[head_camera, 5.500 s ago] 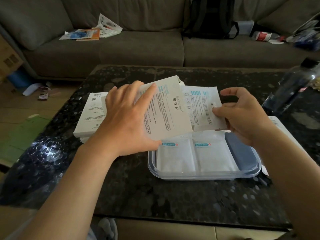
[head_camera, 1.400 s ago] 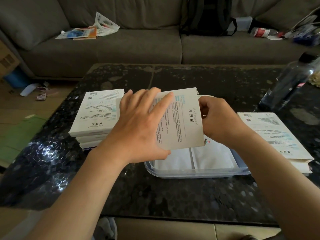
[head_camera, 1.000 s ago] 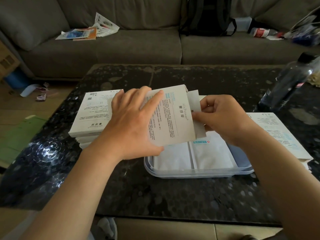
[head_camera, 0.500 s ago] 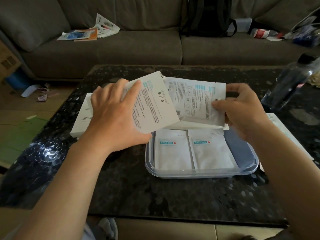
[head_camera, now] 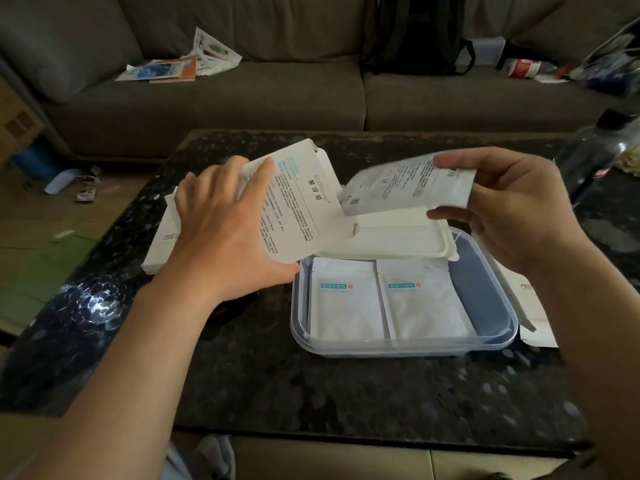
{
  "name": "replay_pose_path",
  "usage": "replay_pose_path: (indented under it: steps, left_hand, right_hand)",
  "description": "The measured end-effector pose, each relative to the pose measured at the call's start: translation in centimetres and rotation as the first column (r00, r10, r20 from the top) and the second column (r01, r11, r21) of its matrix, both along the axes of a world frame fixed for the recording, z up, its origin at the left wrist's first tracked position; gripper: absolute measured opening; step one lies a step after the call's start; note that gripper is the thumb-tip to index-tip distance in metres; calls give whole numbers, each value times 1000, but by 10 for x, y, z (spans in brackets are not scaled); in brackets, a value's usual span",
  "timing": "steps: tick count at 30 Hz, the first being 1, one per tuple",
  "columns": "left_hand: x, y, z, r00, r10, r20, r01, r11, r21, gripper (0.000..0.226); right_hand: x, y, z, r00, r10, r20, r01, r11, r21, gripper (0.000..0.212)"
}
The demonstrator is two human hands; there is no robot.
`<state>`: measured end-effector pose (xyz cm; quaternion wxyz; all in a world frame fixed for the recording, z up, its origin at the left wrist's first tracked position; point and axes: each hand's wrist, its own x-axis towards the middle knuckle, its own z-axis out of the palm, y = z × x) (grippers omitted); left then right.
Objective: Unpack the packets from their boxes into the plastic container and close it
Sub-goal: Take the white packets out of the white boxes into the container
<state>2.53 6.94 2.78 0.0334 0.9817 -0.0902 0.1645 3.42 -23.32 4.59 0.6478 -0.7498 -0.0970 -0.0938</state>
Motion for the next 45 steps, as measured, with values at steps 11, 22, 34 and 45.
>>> replay_pose_path:
  steps: [11, 22, 34, 45]
  left_hand:
    - [1, 4, -2, 1000, 17, 5, -17, 1000, -13, 127]
    - [0, 6, 1, 999, 41, 21, -40, 999, -29, 127]
    - [-1, 5, 2, 1000, 29, 11, -28, 998, -53, 126]
    - [-2, 5, 1, 1000, 14, -5, -14, 998, -61, 127]
  right_hand:
    - [-3, 6, 1, 992, -115, 49, 120, 985, -124, 29]
    - [9, 19, -38, 955, -22, -297, -106, 907, -408, 14]
    - [-3, 35, -49, 959, -108, -264, -242, 180, -954, 83]
    - [-8, 37, -61, 847, 89, -525, -531, 95, -842, 94]
